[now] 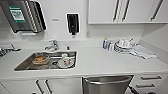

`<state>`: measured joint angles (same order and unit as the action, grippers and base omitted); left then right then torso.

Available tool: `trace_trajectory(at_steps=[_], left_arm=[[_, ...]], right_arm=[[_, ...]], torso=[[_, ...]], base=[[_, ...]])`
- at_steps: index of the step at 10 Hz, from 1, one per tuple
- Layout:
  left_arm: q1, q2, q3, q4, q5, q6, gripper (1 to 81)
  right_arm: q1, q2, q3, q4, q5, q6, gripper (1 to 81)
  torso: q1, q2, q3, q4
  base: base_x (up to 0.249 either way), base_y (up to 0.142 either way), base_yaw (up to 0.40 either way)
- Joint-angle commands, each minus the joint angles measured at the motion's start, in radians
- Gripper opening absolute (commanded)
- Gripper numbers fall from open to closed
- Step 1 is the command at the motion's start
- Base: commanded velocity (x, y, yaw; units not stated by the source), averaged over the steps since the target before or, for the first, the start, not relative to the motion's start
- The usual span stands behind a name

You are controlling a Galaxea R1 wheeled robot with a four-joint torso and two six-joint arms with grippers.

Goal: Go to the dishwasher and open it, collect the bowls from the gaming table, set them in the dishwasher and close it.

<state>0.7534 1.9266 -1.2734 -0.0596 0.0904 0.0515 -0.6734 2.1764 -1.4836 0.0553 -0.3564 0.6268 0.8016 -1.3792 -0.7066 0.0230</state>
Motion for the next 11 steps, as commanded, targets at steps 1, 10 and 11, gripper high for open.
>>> trace_trajectory(at_steps=[1, 10, 11], left_arm=[[-0.116, 0.037, -0.001, -0.005, 0.025, -0.004, 81.1], [-0.076, 0.034, 0.040, 0.001, 0.038, 0.001, 81.1], [-0.058, 0.048, 0.020, 0.001, 0.037, 0.004, 81.1]], right_arm=[[0.120, -0.025, 0.005, 0.026, -0.036, 0.008, 81.1], [0.286, 0.064, -0.089, 0.078, -0.150, 0.114, 81.1], [0.315, 0.061, -0.092, 0.078, -0.197, 0.125, 81.1]], torso=[[0.063, -0.098, 0.000, 0.000], [0.186, -0.296, 0.000, 0.000], [0.190, -0.304, 0.000, 0.000]], base=[[0.000, 0.000, 0.000], [0.000, 0.000, 0.000], [0.000, 0.000, 0.000]])
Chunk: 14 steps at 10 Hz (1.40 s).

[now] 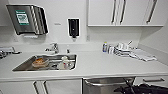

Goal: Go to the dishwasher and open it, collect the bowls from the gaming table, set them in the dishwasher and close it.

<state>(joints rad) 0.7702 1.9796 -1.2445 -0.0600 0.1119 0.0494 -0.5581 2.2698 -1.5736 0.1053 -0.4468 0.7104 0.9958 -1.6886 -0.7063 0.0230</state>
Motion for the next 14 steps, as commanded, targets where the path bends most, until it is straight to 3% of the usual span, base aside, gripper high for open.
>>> trace_trajectory(at_steps=[1, 4, 7, 14], left_arm=[[-0.062, 0.010, -0.021, 0.002, 0.014, 0.007, 81.1], [-0.056, 0.021, -0.023, 0.002, 0.009, 0.007, 81.1], [-0.056, 0.045, -0.038, 0.003, 0.006, 0.009, 81.1], [-0.087, 0.064, -0.053, 0.020, 0.011, 0.010, 81.1]], right_arm=[[0.233, -0.036, -0.002, 0.024, -0.147, 0.059, 81.1], [0.327, -0.016, -0.040, 0.013, -0.240, 0.133, 81.1], [0.364, 0.087, -0.187, -0.004, -0.337, 0.188, 81.1], [0.352, 0.289, -0.479, -0.021, -0.417, 0.192, 81.1]], torso=[[0.000, 0.000, 0.000, 0.000], [0.000, 0.000, 0.000, 0.000], [0.000, -0.001, 0.000, 0.000], [0.000, -0.001, 0.000, 0.000]], base=[[0.000, 0.000, 0.000], [0.000, 0.000, 0.000], [0.000, 0.000, 0.000], [0.000, 0.000, 0.000]])
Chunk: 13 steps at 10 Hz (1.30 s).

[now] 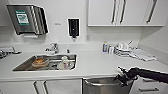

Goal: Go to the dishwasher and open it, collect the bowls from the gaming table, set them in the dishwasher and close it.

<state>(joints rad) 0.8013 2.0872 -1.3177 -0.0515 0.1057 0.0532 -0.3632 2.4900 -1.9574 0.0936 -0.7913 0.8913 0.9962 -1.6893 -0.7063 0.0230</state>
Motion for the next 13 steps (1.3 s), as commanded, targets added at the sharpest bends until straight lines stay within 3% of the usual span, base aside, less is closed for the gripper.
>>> trace_trajectory(at_steps=[1, 4, 8, 11, 13], left_arm=[[-0.118, -0.051, 0.021, 0.012, 0.015, 0.007, 81.1], [-0.109, -0.062, 0.017, 0.012, 0.012, 0.008, 81.1], [-0.098, -0.042, 0.000, 0.012, 0.011, 0.008, 81.1], [-0.092, -0.033, -0.011, 0.012, 0.009, 0.008, 81.1], [-0.090, -0.031, -0.012, 0.012, 0.009, 0.008, 81.1]], right_arm=[[0.143, 0.101, -0.138, -0.023, -0.088, 0.017, 81.1], [0.103, 0.172, -0.216, -0.043, -0.089, 0.020, 81.1], [-0.004, 0.146, -0.230, -0.049, -0.074, 0.012, 81.1], [-0.053, 0.105, -0.192, -0.040, -0.059, 0.005, 81.1], [-0.064, 0.056, -0.104, -0.040, -0.034, -0.003, 81.1]], torso=[[0.000, 0.000, 0.000, 0.000], [0.000, 0.000, 0.000, 0.000], [0.000, 0.000, 0.000, 0.000], [0.000, -0.001, 0.002, 0.000], [0.000, -0.001, 0.002, 0.000]], base=[[0.000, 0.000, 0.000], [0.000, 0.000, 0.000], [0.000, 0.000, 0.000], [0.000, 0.000, 0.000], [0.000, 0.000, 0.000]])
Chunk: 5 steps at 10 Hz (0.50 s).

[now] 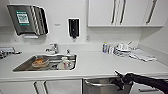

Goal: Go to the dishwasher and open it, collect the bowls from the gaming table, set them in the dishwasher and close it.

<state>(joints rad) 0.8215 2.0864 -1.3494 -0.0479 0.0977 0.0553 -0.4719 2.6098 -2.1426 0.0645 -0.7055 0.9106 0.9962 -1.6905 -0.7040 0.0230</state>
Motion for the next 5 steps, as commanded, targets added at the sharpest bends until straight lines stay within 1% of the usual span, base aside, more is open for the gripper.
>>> trace_trajectory(at_steps=[1, 5], left_arm=[[-0.110, -0.029, 0.019, 0.008, 0.017, 0.006, 81.1], [-0.109, -0.024, 0.019, 0.008, 0.017, 0.008, 81.1]], right_arm=[[0.038, -0.087, 0.113, -0.011, -0.112, -0.022, 81.1], [-0.011, -0.190, 0.222, -0.011, -0.066, -0.026, 81.1]], torso=[[0.000, 0.000, 0.000, 0.000], [0.000, 0.000, 0.000, 0.000]], base=[[0.000, 0.000, 0.000], [0.000, 0.000, 0.000]])
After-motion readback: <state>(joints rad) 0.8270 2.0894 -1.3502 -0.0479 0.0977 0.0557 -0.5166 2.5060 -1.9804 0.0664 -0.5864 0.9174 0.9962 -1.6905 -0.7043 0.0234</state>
